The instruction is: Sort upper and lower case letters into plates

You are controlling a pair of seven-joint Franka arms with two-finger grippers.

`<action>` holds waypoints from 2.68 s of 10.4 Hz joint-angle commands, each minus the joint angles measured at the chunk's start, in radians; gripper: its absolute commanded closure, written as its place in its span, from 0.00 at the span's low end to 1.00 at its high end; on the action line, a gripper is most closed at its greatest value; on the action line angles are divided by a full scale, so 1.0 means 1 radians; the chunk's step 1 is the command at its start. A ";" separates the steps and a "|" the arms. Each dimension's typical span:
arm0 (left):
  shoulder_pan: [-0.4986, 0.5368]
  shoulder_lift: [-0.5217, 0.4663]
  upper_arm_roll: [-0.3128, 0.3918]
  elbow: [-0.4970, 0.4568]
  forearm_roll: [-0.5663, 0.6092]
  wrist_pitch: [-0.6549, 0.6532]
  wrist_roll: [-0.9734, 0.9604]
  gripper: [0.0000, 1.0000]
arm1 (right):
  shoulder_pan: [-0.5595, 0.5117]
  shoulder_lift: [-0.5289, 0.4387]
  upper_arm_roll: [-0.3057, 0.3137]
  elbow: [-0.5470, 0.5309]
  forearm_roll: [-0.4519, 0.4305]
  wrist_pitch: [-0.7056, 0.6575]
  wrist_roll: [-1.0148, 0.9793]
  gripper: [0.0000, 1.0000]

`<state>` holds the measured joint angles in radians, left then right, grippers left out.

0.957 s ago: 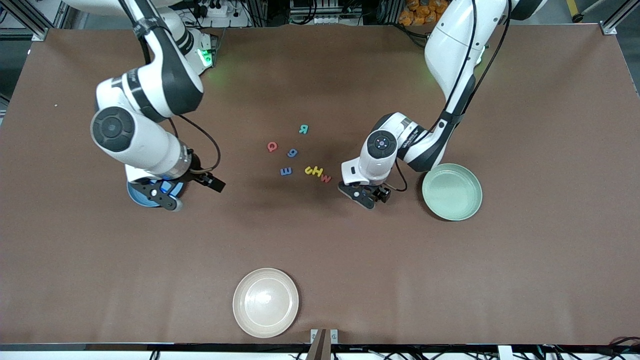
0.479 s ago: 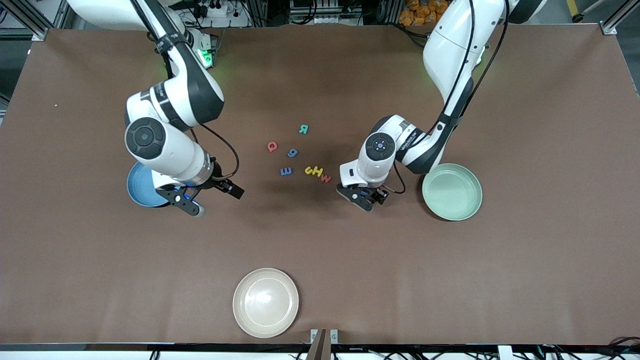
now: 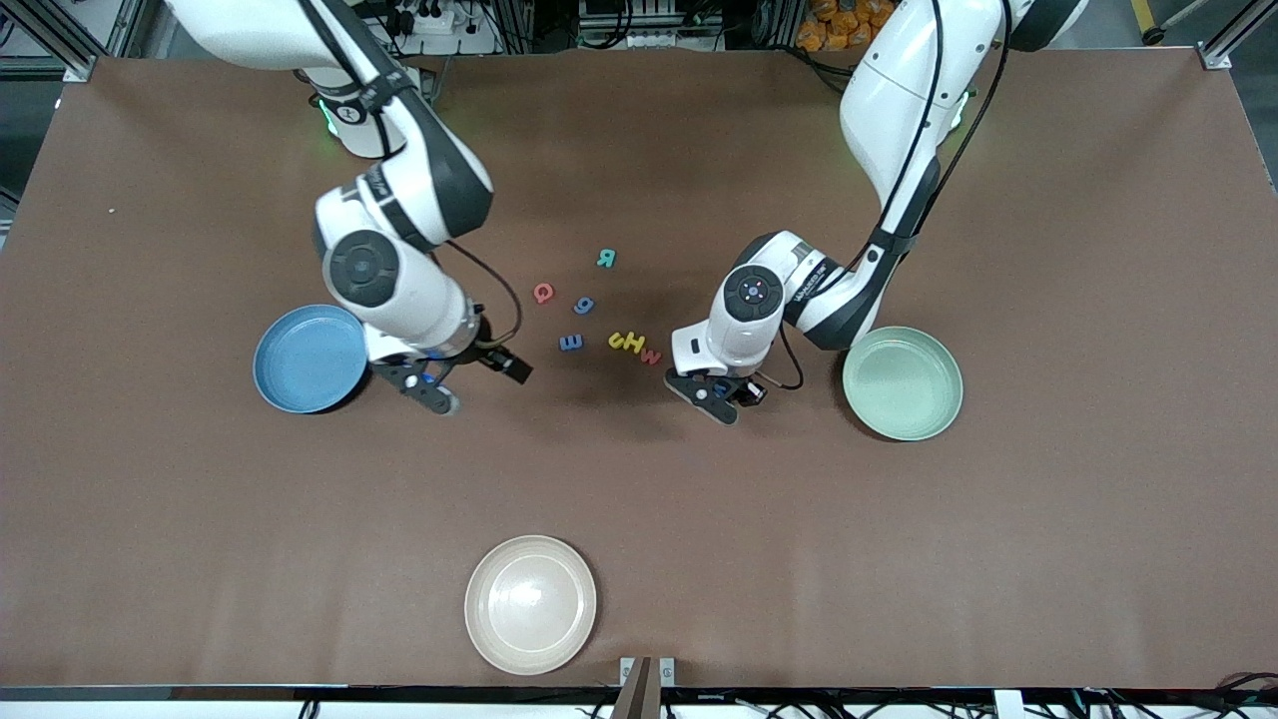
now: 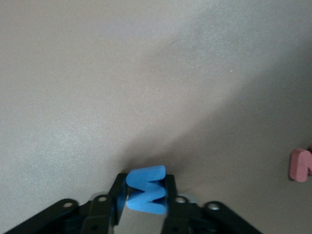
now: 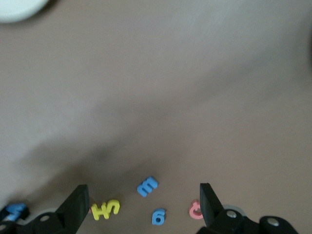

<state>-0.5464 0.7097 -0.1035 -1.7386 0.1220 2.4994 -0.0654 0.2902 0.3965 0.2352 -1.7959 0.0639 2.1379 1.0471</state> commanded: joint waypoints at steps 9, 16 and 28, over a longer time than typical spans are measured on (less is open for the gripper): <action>0.313 -0.328 0.007 -0.209 0.016 -0.215 -0.103 1.00 | 0.053 0.146 0.046 -0.051 -0.004 0.229 0.669 0.00; 0.315 -0.337 0.083 -0.309 0.018 -0.217 -0.406 0.51 | 0.080 0.246 0.042 -0.057 -0.027 0.327 0.769 0.00; 0.094 -0.359 0.085 -0.245 -0.180 -0.241 -0.623 0.00 | 0.107 0.255 0.042 -0.080 -0.141 0.338 0.927 0.00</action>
<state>-0.4018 0.3431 -0.0241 -2.0094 -0.0074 2.2693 -0.6244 0.3958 0.6536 0.2757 -1.8676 -0.0513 2.4606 1.9384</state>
